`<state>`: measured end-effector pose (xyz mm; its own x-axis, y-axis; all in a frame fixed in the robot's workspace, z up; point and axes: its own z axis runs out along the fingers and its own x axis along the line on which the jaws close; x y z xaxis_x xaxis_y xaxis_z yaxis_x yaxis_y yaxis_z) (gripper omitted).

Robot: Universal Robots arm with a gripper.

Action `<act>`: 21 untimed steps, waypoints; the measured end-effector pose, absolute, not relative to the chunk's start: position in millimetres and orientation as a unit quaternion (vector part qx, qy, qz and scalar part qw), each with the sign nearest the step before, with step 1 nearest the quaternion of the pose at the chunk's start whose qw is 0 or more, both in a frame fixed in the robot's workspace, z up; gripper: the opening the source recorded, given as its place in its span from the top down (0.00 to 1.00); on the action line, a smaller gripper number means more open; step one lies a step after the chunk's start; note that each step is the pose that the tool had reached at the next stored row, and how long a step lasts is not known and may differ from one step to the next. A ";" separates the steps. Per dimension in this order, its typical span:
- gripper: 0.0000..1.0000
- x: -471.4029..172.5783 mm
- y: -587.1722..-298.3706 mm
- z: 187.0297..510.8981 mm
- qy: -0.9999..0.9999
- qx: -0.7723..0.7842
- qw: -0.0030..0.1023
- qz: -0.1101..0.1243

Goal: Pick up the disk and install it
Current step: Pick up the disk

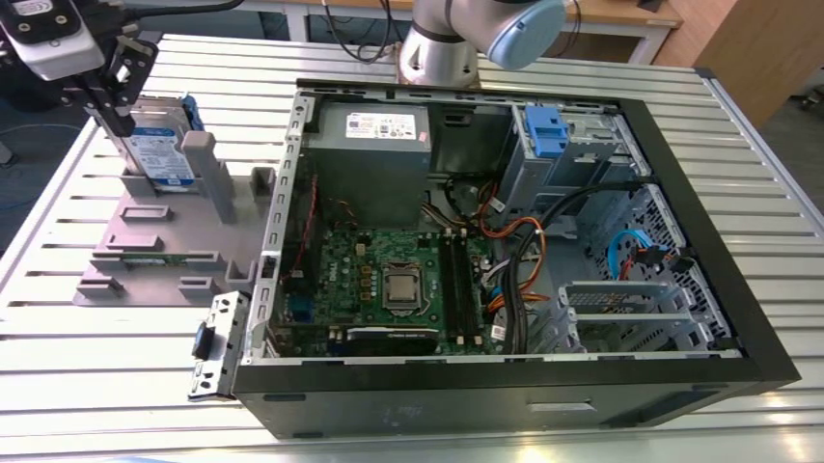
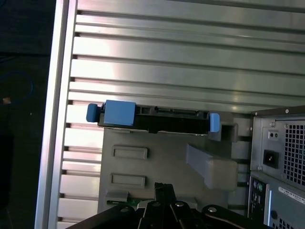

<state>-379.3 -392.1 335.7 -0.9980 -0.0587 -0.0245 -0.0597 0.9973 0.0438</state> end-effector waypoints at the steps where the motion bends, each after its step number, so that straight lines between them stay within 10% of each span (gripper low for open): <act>1: 0.89 -379.3 -392.1 335.7 0.999 -0.031 0.012 0.022; 21: 0.89 -379.3 -392.1 335.7 0.998 -0.050 0.011 0.022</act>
